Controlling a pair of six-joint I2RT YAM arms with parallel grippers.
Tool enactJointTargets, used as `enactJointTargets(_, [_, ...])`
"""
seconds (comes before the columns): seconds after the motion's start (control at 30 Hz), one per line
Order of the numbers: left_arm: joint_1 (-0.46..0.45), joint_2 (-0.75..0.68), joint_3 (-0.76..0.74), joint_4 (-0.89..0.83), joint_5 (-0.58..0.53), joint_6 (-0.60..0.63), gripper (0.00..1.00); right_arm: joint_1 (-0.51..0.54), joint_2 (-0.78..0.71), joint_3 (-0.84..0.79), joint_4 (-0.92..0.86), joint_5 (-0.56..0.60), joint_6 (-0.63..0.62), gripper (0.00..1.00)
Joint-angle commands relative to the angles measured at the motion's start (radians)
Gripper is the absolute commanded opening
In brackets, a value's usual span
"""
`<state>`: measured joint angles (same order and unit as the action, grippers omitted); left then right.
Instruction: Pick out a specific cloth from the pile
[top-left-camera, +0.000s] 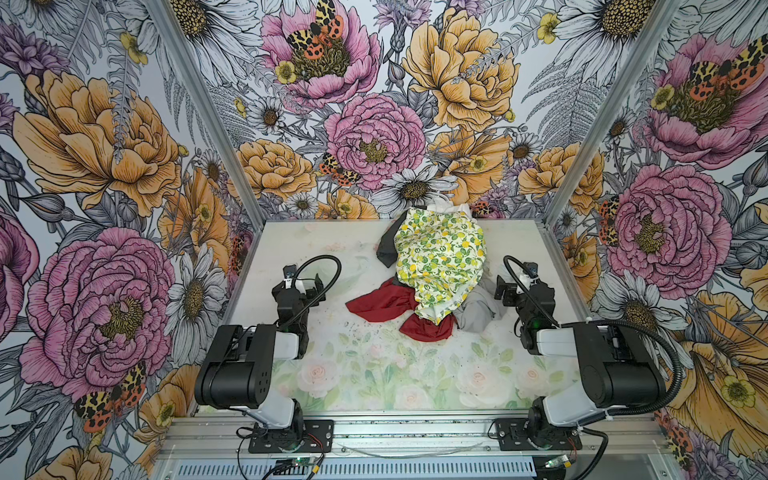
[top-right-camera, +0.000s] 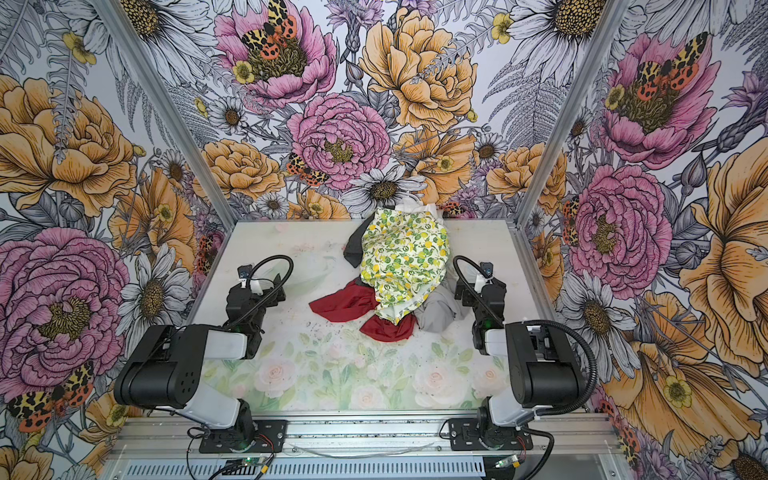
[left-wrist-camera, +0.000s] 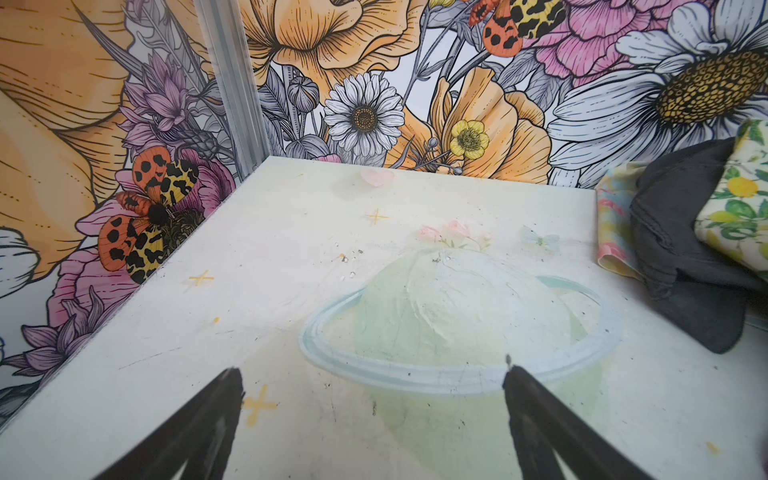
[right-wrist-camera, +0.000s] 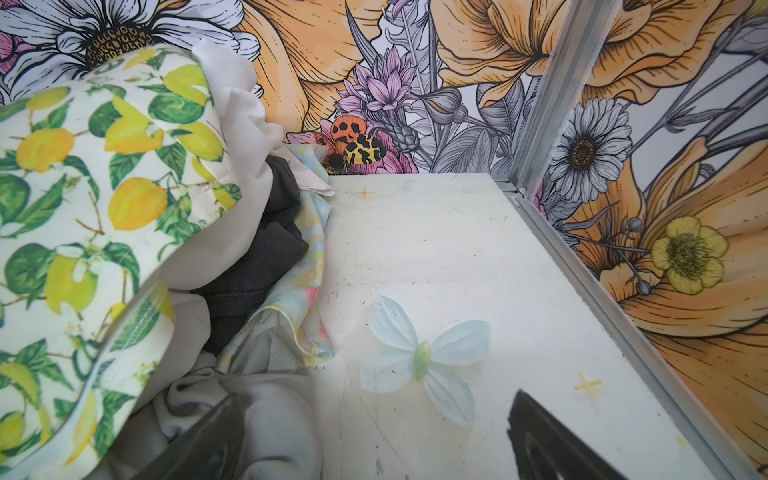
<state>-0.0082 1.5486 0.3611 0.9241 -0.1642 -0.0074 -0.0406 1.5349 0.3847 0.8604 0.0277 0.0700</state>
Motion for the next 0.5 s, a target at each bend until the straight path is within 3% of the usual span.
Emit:
enactJointTargets(0.0, [0.003,0.001,0.018,0.01,0.011,0.01,0.99,-0.004,0.005,0.014,0.003,-0.016,0.013,0.99])
enactJointTargets(0.47, [-0.001,0.001,0.02,0.005,-0.001,0.012,0.99,-0.002,0.004,0.011,0.006,-0.015,0.013,0.99])
